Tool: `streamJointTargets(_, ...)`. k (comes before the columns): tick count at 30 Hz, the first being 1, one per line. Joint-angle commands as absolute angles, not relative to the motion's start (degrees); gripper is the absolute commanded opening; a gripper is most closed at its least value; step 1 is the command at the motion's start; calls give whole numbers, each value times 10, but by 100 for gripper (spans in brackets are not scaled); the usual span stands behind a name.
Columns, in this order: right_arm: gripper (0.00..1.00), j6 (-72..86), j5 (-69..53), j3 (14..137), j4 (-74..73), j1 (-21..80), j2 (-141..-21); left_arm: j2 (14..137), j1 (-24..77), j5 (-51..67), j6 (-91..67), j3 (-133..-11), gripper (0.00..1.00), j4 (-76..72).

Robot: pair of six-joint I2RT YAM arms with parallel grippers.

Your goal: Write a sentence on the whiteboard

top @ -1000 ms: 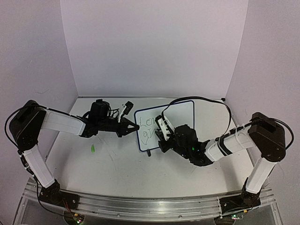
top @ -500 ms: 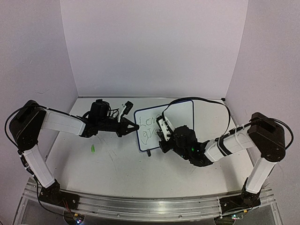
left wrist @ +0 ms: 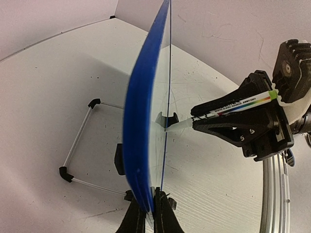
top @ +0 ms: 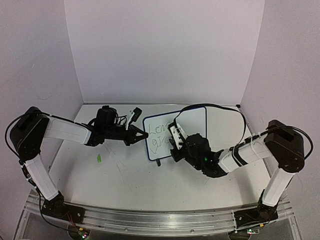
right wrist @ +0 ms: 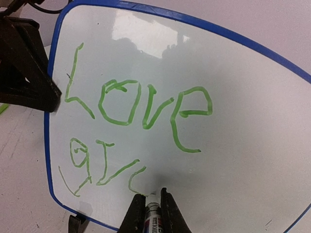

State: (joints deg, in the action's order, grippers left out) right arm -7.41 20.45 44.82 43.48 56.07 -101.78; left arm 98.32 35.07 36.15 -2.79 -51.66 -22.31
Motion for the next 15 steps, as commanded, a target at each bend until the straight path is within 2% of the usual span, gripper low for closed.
streamJointTargets(1,0,-88,240,457,467,543,-1002,994,349,338,23,-532,0,-200)
streamJointTargets(15,0,-96,215,472,474,543,-1001,997,349,344,23,-534,0,-199)
